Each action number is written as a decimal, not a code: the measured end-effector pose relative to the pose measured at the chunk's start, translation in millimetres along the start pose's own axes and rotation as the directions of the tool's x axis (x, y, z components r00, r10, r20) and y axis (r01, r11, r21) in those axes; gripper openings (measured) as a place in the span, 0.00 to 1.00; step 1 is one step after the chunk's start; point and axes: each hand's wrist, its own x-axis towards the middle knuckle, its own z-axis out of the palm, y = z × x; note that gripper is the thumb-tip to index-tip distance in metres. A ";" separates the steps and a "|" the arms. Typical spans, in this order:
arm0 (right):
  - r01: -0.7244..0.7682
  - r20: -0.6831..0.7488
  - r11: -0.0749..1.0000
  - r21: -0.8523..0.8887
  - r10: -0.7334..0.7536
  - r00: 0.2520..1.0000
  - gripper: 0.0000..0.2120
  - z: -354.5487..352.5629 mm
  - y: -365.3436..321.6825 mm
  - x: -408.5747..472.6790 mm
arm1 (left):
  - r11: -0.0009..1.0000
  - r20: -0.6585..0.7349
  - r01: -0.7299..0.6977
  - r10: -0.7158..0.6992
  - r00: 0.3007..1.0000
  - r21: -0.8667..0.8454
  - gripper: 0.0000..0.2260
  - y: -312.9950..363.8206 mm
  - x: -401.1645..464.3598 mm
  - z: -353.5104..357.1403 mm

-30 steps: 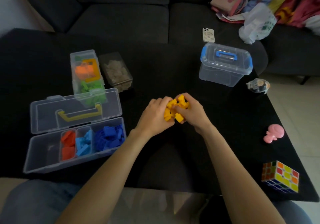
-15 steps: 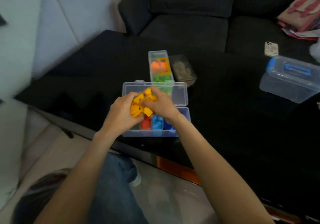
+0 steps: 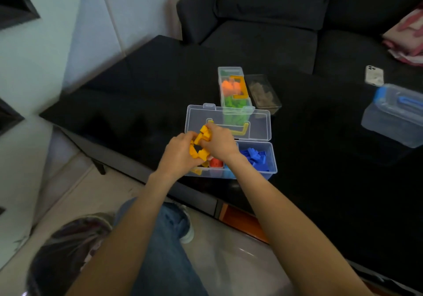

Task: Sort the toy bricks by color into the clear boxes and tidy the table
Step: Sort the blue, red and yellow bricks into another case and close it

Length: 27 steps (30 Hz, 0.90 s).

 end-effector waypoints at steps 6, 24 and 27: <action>0.021 -0.039 0.998 -0.062 -0.023 0.999 0.10 2.6 -7.0 0.8 | 1.000 -0.133 -0.014 0.011 0.991 -0.015 0.25 -3.6 -4.5 15.4; 0.014 -0.022 1.000 -0.016 -0.014 1.000 0.17 8.0 -10.3 -11.6 | 0.998 -0.002 -0.063 0.063 0.998 0.001 0.30 -15.8 -3.9 4.3; 0.028 0.022 0.999 -0.021 -0.027 0.999 0.19 2.1 -12.4 -14.1 | 0.997 -0.069 -0.081 0.081 0.994 0.005 0.25 -15.5 -7.2 4.5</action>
